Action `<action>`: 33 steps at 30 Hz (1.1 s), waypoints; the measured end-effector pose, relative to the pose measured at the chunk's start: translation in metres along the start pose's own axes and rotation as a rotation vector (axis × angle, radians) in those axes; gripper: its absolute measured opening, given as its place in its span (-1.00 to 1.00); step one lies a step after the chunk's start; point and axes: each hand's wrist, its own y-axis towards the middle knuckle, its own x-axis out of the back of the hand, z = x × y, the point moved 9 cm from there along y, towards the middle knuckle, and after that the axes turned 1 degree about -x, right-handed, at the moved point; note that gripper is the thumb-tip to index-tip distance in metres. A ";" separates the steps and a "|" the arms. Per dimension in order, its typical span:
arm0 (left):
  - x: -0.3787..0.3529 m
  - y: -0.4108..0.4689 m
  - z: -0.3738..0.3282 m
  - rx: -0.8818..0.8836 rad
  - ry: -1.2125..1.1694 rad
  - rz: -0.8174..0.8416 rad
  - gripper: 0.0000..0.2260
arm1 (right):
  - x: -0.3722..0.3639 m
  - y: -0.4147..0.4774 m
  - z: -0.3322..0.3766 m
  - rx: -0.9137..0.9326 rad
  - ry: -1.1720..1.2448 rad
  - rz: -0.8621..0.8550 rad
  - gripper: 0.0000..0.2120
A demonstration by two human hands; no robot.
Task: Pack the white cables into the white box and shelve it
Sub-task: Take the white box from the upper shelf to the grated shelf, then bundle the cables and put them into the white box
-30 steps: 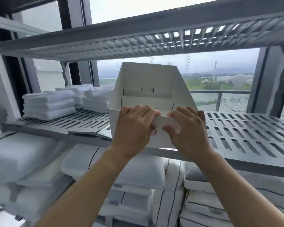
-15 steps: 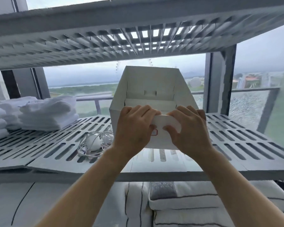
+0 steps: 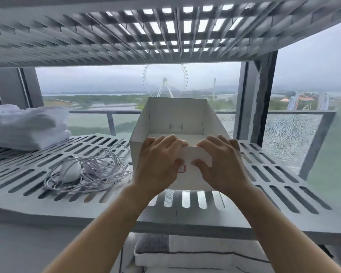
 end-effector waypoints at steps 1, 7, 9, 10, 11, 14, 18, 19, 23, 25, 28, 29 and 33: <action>-0.003 0.001 0.000 0.006 0.005 0.008 -0.66 | -0.002 0.001 -0.002 0.010 0.013 0.006 -0.76; -0.016 0.002 0.011 0.061 0.050 0.033 -0.70 | -0.019 0.013 -0.008 0.101 0.050 0.068 -0.65; -0.021 0.002 0.012 0.048 0.094 0.047 -0.64 | -0.026 0.016 -0.011 0.111 0.036 0.077 -0.60; -0.024 0.001 0.013 0.038 0.118 0.043 -0.63 | -0.028 0.016 -0.012 0.116 0.030 0.075 -0.59; -0.025 0.001 0.013 0.027 0.139 0.033 -0.64 | -0.030 0.015 -0.013 0.119 0.027 0.067 -0.59; -0.029 -0.002 0.013 0.016 0.184 -0.034 -0.68 | -0.031 0.013 -0.013 0.122 0.027 0.016 -0.62; -0.032 -0.003 0.014 0.014 0.239 -0.057 -0.72 | -0.032 0.014 -0.013 0.125 -0.002 -0.009 -0.63; -0.033 -0.003 0.015 0.009 0.240 -0.038 -0.71 | -0.033 0.014 -0.013 0.125 -0.003 -0.001 -0.63; -0.029 -0.006 0.021 0.031 0.214 0.043 -0.62 | -0.027 0.017 -0.011 0.086 0.109 -0.049 -0.65; -0.021 -0.011 0.028 0.087 0.182 0.049 -0.59 | -0.021 0.019 -0.005 0.069 0.198 -0.106 -0.68; -0.005 -0.019 0.043 0.148 0.153 0.045 -0.60 | -0.020 0.024 0.015 0.097 0.256 -0.143 -0.72; 0.001 -0.022 0.049 0.163 0.147 0.040 -0.60 | -0.022 0.026 0.023 0.107 0.275 -0.139 -0.72; 0.027 -0.036 0.078 0.223 0.138 0.006 -0.62 | -0.036 0.035 0.061 0.133 0.363 -0.114 -0.74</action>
